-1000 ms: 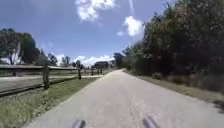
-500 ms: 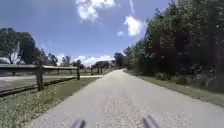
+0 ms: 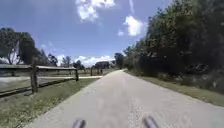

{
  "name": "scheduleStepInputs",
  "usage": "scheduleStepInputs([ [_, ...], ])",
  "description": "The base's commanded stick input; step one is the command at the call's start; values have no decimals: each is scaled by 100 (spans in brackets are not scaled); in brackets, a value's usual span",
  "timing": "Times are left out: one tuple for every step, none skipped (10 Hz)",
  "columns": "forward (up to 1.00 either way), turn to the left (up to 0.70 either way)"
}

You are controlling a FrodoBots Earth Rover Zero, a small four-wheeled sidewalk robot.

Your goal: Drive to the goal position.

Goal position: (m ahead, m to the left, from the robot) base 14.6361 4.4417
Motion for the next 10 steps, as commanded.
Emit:
scheduleStepInputs([
  [50, 0],
  [50, 0],
  [50, 0],
  [50, 0],
  [50, 0],
  [50, 0],
  [50, 0],
  [50, 0],
  [50, 0],
  [50, 0],
])
